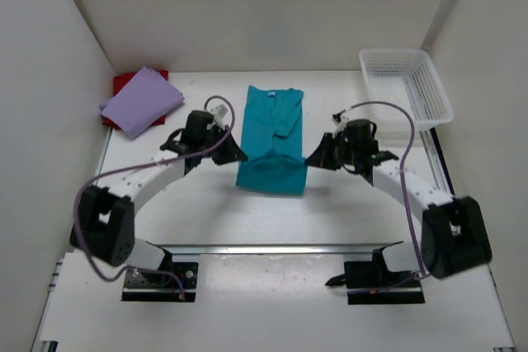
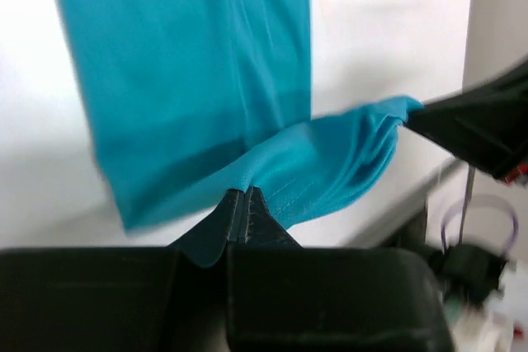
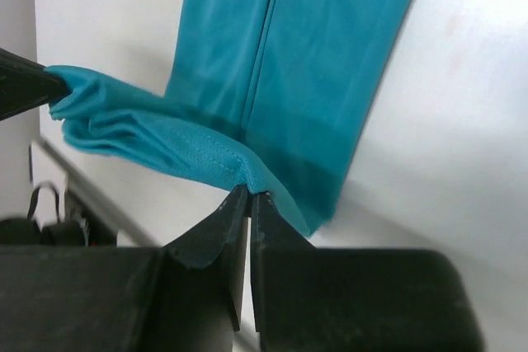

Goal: Fold and stack the t-shirts
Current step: Fold the folded rectangular tshirt in 1/3 of the way

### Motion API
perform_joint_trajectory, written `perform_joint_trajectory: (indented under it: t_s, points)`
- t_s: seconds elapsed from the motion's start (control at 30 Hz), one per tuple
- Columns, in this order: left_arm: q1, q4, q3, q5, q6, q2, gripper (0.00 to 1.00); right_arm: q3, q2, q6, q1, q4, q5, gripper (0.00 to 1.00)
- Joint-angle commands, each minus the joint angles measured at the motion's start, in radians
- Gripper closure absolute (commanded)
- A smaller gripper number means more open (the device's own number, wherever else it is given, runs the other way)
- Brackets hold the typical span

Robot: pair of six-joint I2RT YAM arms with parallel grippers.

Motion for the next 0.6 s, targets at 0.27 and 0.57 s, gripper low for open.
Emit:
perform_joint_trajectory:
  t_s: [0.27,0.57]
  points:
    - [0.157,0.193,0.284,-0.082,-0.093,0.441,0.99,0.435,0.535,-0.118,-0.148,0.084,-0.118,1.0]
    - [0.157,0.284,0.439,-0.029,-0.128,0.593,0.69,0.638,0.714,-0.119,-0.15,0.027,-0.109,0.97]
